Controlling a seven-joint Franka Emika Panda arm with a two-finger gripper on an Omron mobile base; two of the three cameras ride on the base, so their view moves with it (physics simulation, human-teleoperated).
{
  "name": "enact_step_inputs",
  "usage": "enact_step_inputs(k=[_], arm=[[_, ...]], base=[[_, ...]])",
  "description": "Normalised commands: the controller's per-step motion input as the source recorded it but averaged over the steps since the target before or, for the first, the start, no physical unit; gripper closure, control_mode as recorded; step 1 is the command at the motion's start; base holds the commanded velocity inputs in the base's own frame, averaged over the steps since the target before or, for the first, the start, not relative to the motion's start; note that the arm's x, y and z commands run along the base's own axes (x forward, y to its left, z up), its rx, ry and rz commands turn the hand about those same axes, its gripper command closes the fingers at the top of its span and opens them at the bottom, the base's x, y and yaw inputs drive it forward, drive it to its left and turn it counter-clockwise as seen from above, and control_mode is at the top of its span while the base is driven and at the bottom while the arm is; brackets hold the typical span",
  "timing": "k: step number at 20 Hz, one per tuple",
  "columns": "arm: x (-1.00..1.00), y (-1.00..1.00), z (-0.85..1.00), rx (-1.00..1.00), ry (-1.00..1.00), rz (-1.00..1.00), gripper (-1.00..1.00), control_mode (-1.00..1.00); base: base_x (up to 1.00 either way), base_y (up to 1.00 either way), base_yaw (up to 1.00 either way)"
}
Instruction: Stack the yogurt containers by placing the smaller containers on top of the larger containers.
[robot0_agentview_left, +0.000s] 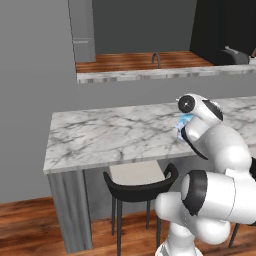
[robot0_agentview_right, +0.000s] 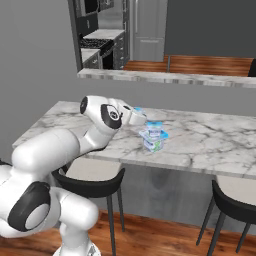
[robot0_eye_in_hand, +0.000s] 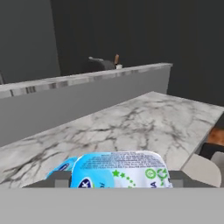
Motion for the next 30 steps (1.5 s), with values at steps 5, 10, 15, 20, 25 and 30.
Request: enact_step_inputs(k=[5, 10, 15, 20, 25, 30], arm=[[0.04, 0.04, -0.01, -0.05, 0.01, -0.01, 1.00, -1.00], [0.00, 0.00, -0.03, -0.06, -0.07, -0.03, 1.00, -1.00], [0.00, 0.01, -0.10, -0.08, -0.16, -0.06, 1.00, -1.00], [0.00, 0.02, -0.15, -0.09, -0.15, -0.07, 1.00, -1.00], [0.00, 0.03, -0.25, -0.09, -0.14, -0.06, 1.00, -1.00], [0.00, 0.02, -0.09, -0.08, -0.01, -0.05, 1.00, -1.00]], base=[[0.00, 0.00, 0.00], [0.00, 0.00, 0.00], [0.00, 0.00, 0.00], [0.00, 0.00, 0.00], [0.00, 0.00, 0.00], [0.00, 0.00, 0.00]])
